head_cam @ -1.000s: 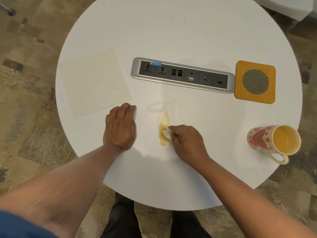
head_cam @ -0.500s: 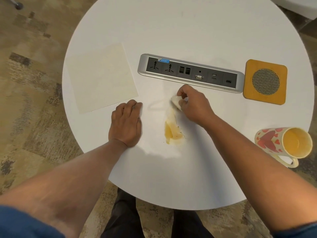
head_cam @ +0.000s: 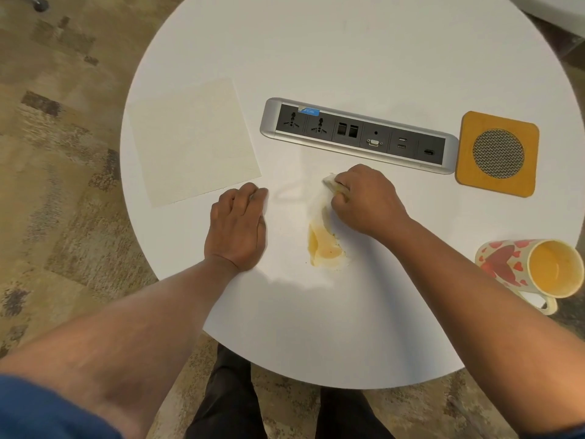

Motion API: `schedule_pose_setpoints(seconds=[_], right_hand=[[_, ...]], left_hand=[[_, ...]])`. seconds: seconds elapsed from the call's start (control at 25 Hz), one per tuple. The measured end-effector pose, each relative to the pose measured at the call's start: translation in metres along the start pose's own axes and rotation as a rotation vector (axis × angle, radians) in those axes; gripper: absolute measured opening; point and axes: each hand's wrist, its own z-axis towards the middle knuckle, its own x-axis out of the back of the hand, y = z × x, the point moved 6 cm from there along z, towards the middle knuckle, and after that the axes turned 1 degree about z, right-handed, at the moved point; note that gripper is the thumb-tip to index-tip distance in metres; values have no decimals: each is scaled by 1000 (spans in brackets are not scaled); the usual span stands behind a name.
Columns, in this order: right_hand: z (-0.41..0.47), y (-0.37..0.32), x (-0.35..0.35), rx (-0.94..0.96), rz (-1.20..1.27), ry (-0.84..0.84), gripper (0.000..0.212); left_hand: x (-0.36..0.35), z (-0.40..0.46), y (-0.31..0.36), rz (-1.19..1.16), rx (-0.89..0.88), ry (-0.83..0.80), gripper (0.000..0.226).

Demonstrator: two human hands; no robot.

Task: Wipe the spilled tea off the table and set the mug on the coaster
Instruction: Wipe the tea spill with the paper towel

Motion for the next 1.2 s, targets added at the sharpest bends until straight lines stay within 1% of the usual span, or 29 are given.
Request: schedule_pose_setpoints(seconds=[0.08, 0.16, 0.28, 0.52, 0.6, 0.72, 0.84, 0.92, 1.0, 1.12, 1.2], right_hand=[[1, 2, 0, 5, -24, -29, 15], [1, -3, -2, 41, -26, -56, 23], [-4, -20, -12, 144, -12, -122, 37], [-42, -32, -27, 306, -3, -267, 40], [-50, -29, -28, 309, -18, -311, 38], [-53, -27, -30, 327, -148, -401, 41], [-58, -27, -29, 350, -193, -389, 34], [-63, -26, -29, 343, -173, -371, 26], [-66, -23, -28, 266, -84, -366, 20], [-69, -21, -31, 232, -56, -358, 21], [-74, -18, -31, 185, 4, -352, 24]], left_hand=[[0, 0, 0, 0, 2, -2, 47], [0, 0, -1, 2, 3, -6, 46], [0, 1, 0, 3, 8, -8, 46], [0, 1, 0, -2, 11, -5, 47], [0, 0, 0, -5, 10, -6, 47], [-1, 0, -1, -7, 9, -7, 47], [-1, 0, -1, -6, 9, -5, 47], [-1, 0, -1, -3, 7, -9, 47], [-2, 0, -2, 0, 8, -13, 47], [-2, 0, -2, -3, 10, -15, 47], [-1, 0, -1, -2, 7, -17, 46]])
